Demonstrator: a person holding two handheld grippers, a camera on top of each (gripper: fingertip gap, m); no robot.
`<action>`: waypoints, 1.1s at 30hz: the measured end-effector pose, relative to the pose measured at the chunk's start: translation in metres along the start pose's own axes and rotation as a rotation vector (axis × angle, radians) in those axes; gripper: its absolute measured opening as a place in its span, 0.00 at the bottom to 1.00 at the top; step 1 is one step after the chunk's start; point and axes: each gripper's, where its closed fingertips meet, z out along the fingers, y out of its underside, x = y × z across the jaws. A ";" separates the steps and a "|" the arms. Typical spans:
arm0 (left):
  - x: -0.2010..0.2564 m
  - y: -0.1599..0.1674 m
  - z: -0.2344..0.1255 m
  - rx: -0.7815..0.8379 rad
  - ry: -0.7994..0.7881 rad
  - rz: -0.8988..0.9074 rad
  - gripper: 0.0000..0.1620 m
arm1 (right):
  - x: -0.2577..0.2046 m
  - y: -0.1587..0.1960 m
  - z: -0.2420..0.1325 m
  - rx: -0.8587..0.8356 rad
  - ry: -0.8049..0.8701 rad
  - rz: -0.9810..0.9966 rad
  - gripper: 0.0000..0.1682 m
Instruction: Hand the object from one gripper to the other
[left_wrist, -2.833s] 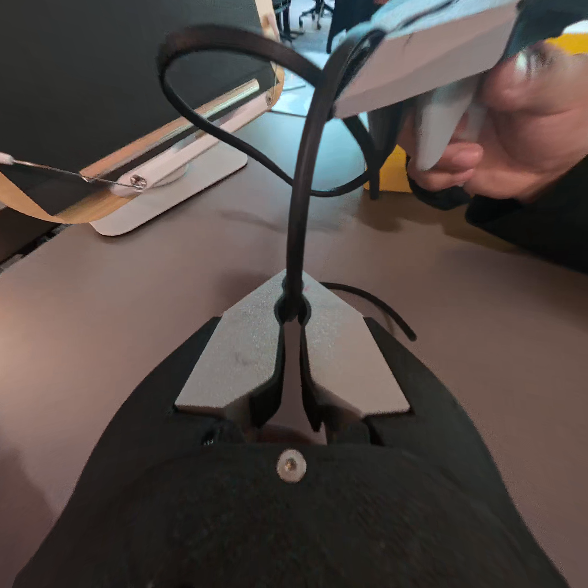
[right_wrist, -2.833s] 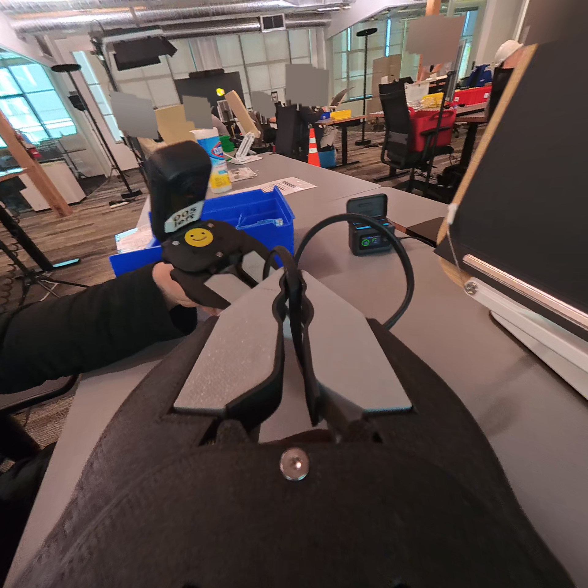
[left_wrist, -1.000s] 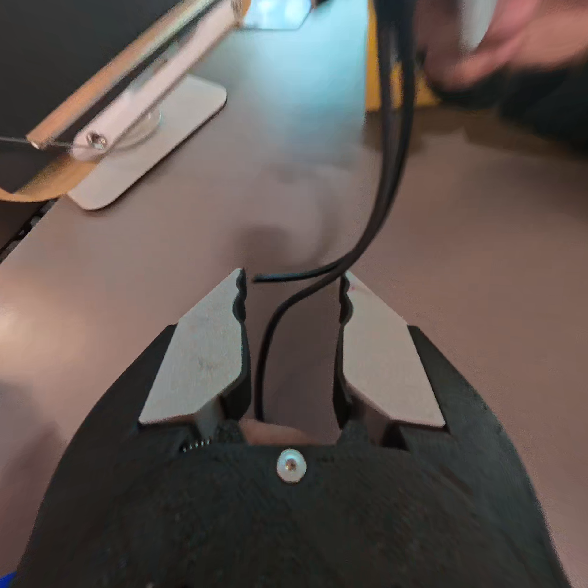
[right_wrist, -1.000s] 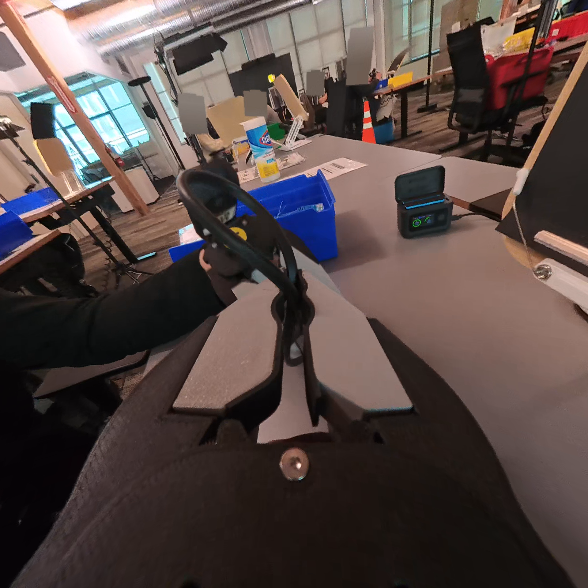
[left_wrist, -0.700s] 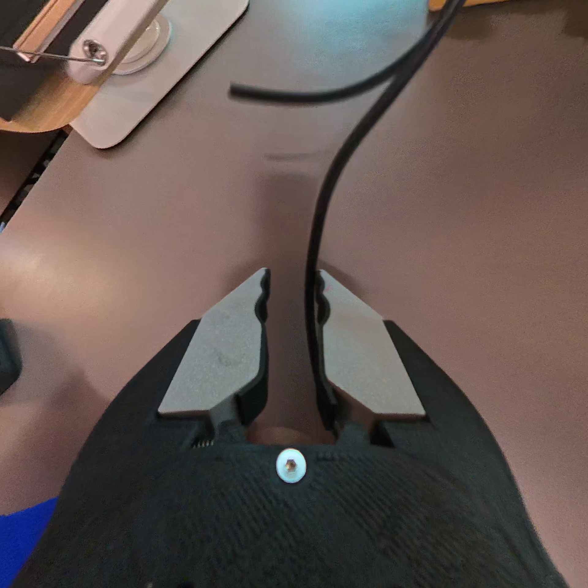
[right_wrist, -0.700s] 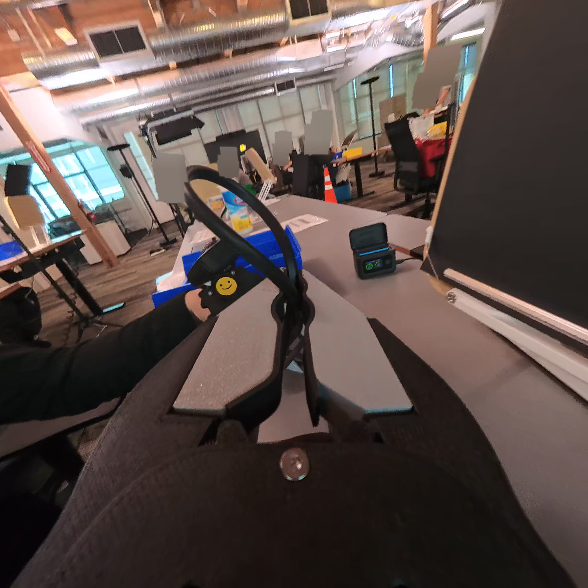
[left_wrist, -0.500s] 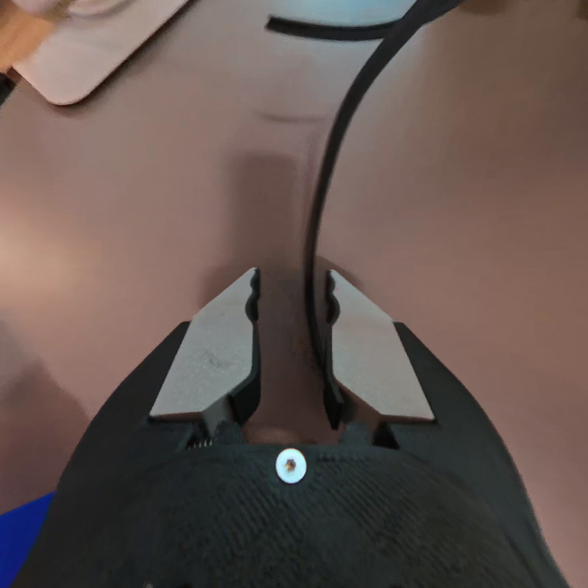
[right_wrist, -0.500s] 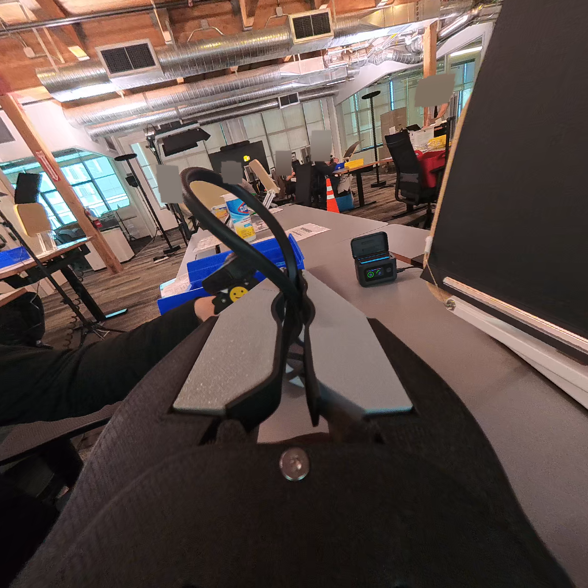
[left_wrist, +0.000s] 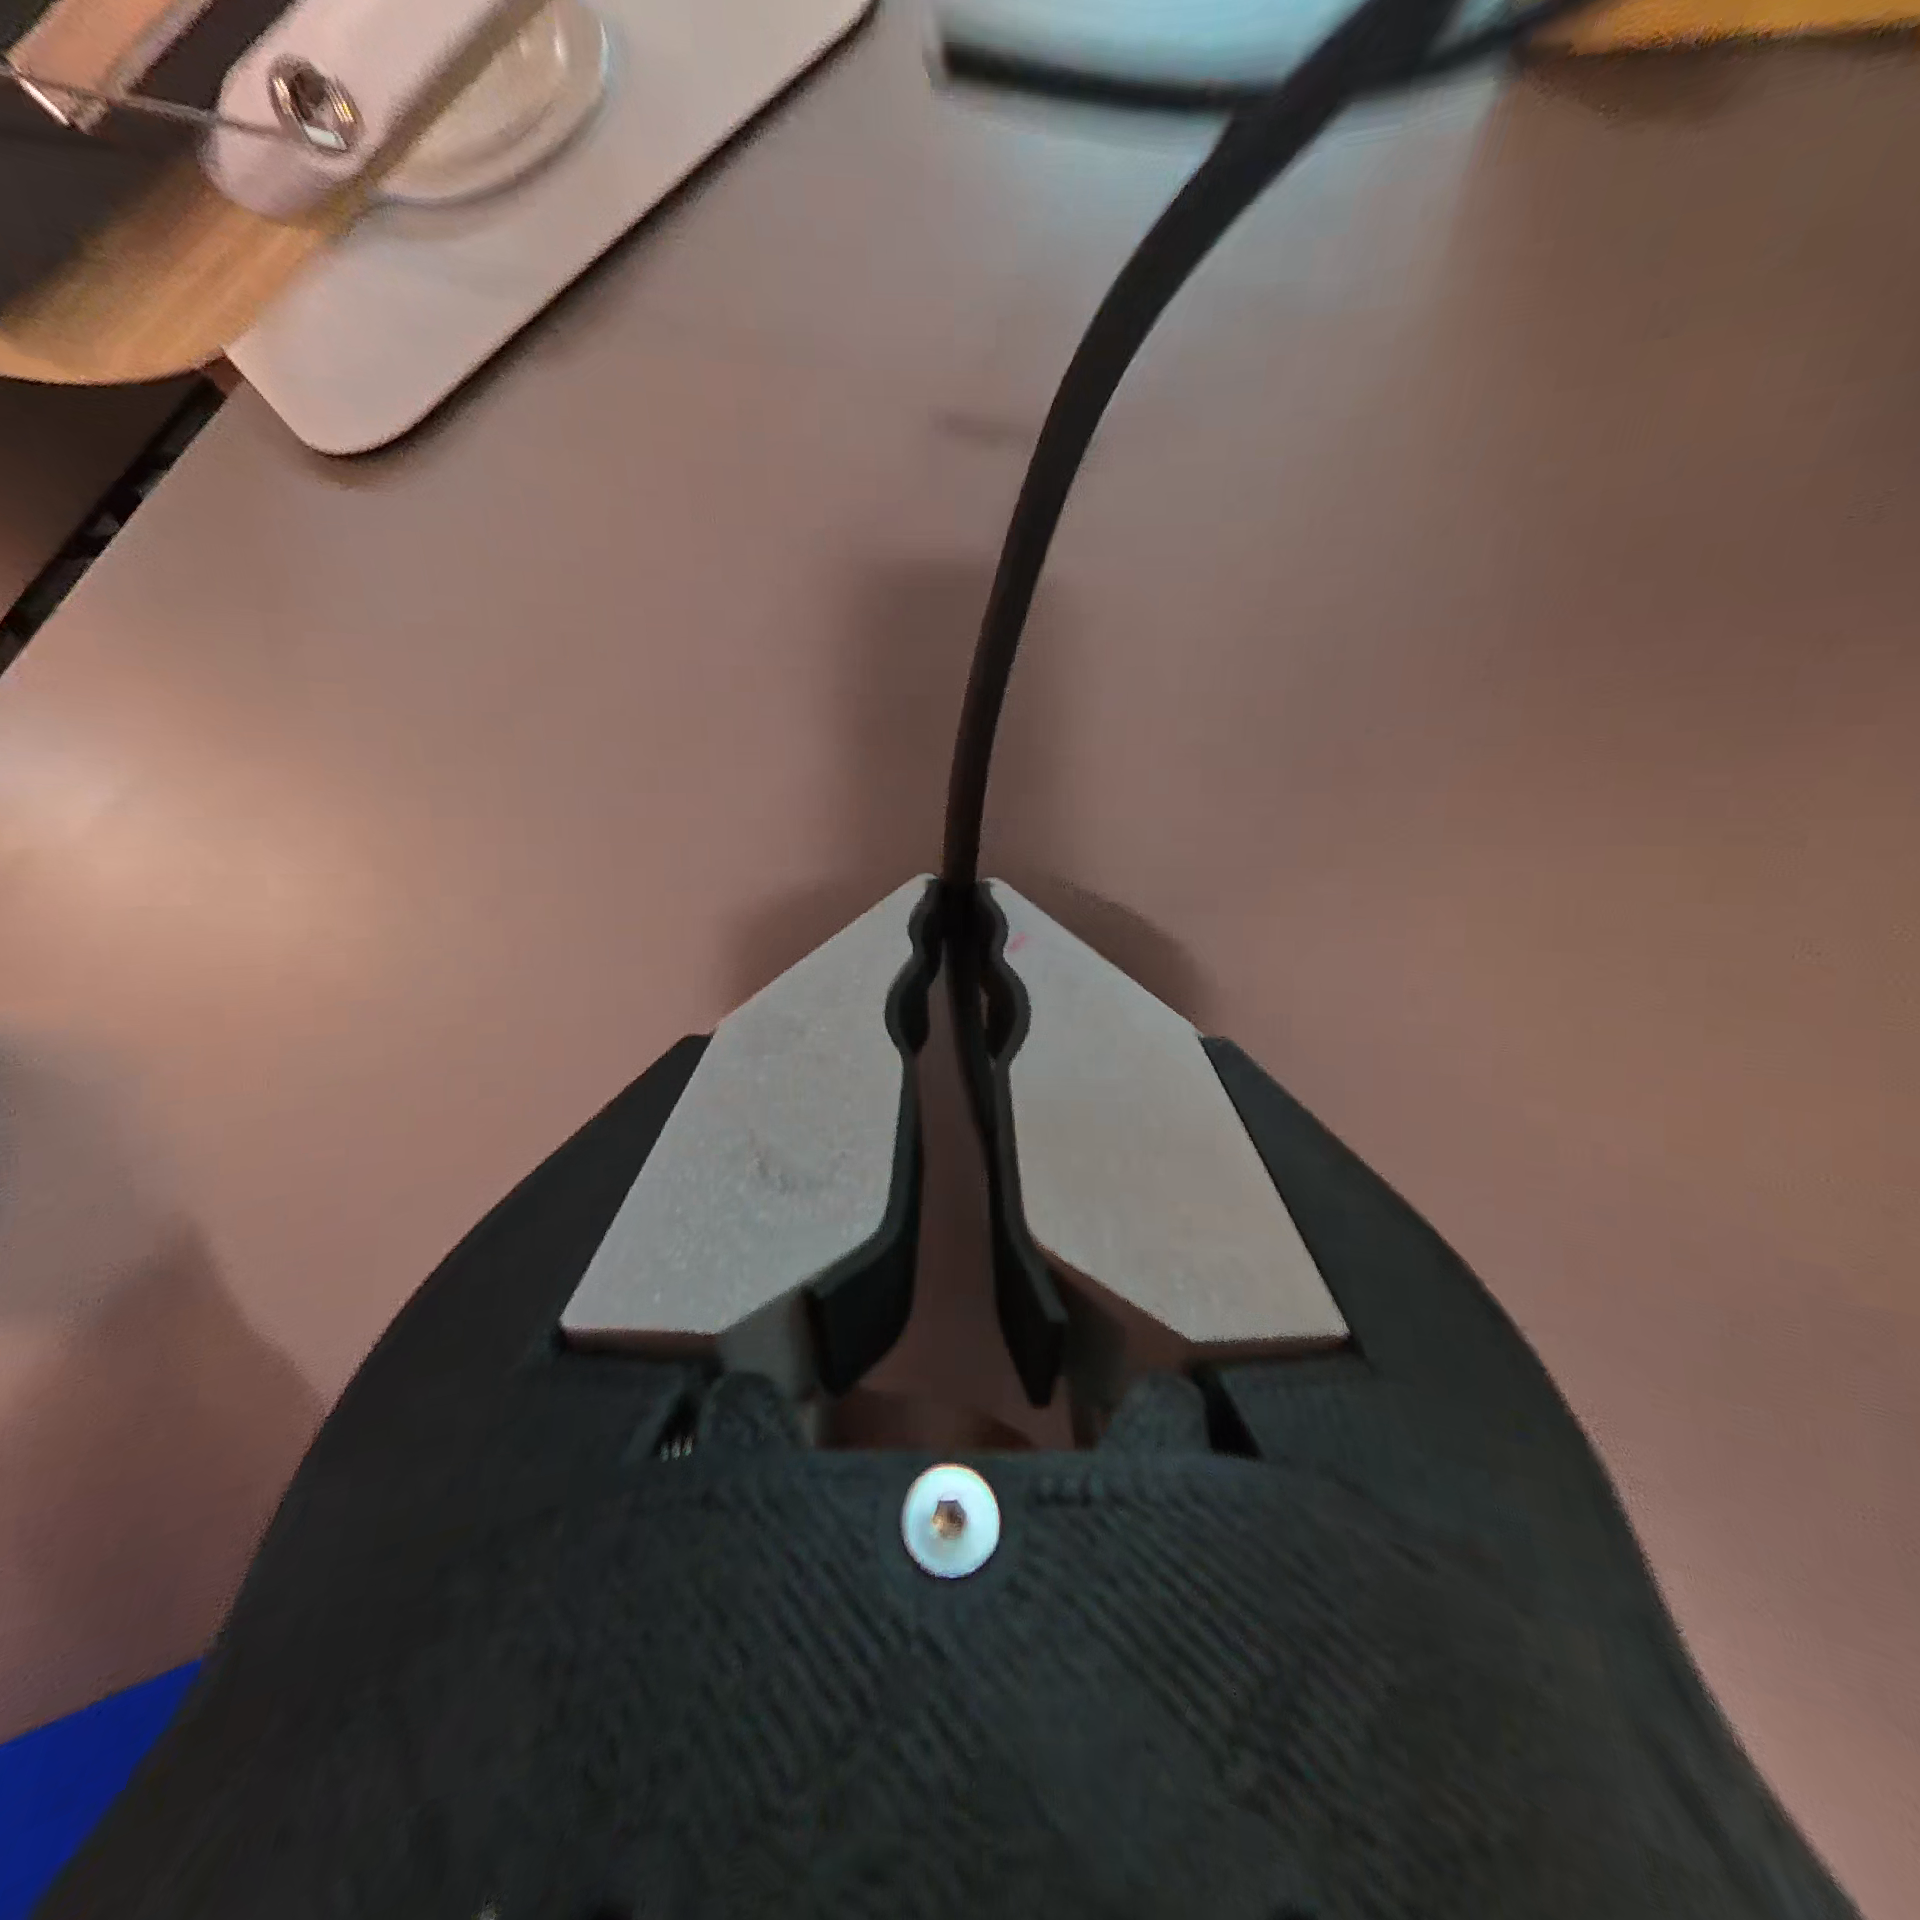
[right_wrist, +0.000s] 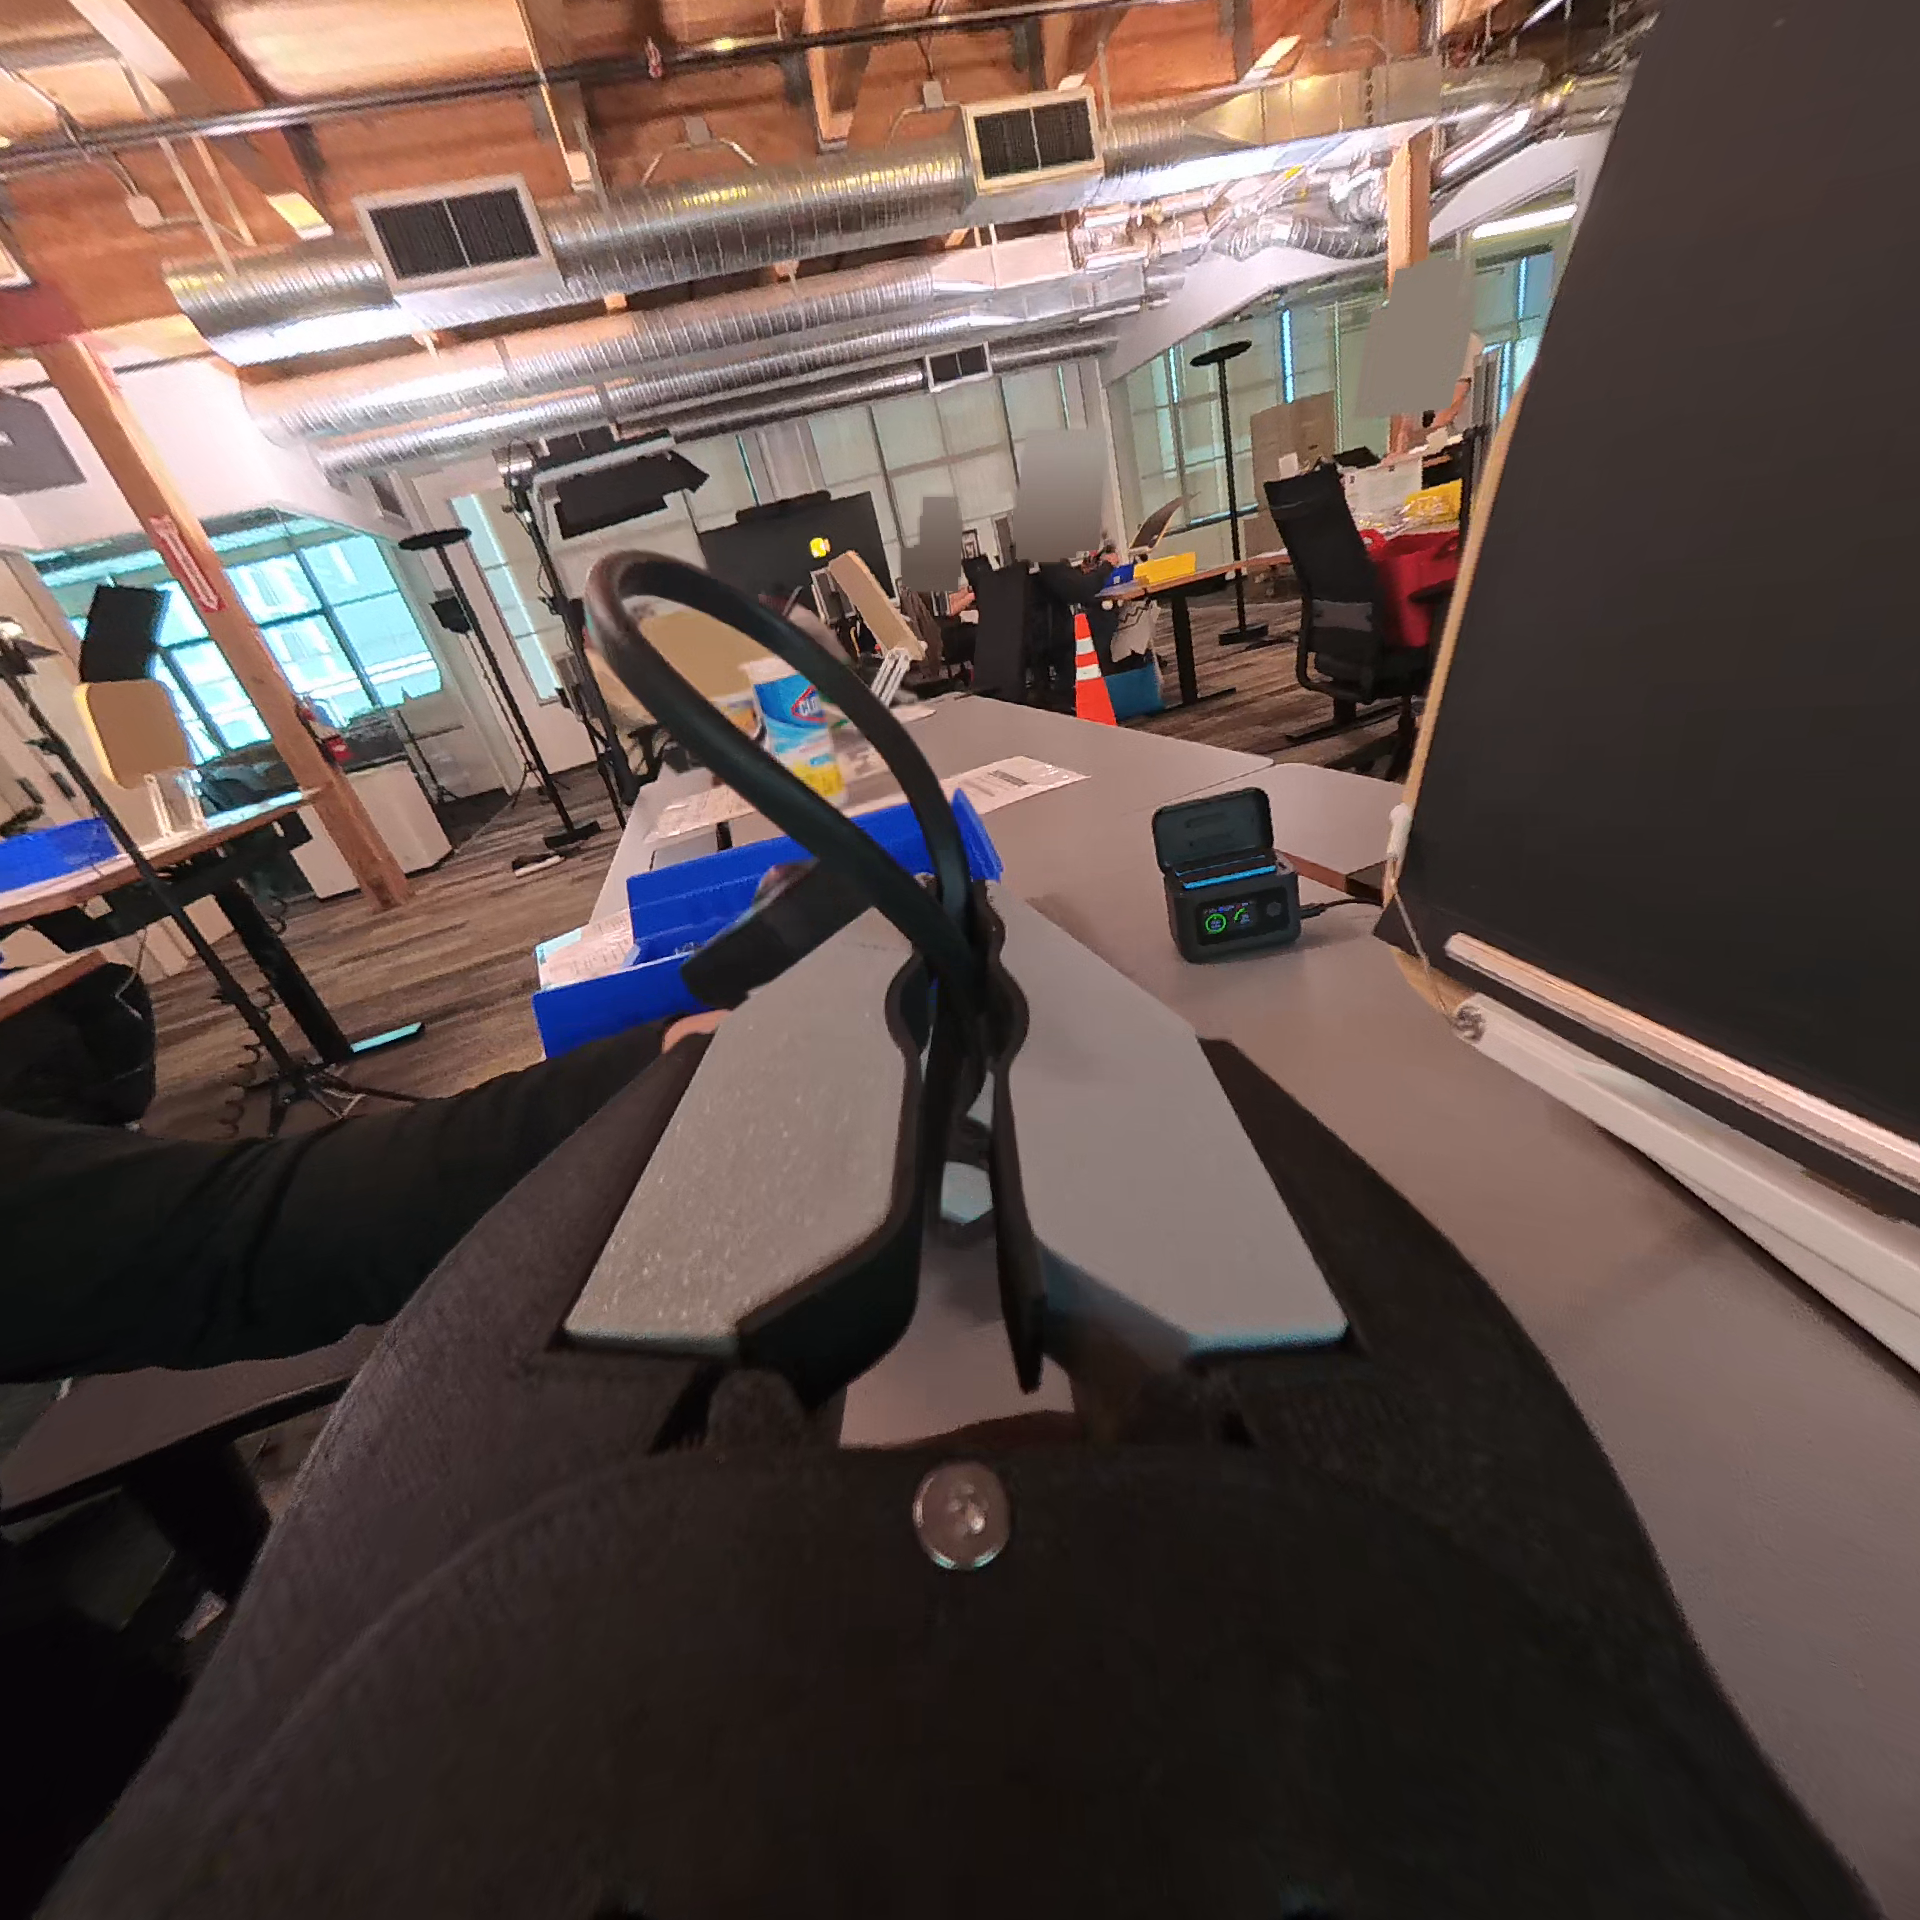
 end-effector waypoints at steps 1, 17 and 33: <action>0.001 -0.007 -0.003 0.035 0.014 -0.022 0.02 | -0.001 0.005 0.003 -0.024 -0.005 0.004 0.01; 0.022 -0.113 -0.088 0.733 0.328 -0.266 0.01 | -0.013 0.113 0.058 -0.394 -0.118 0.124 0.15; 0.005 -0.110 -0.094 0.754 0.310 -0.354 0.22 | 0.030 0.101 0.046 -0.439 0.215 -0.130 0.00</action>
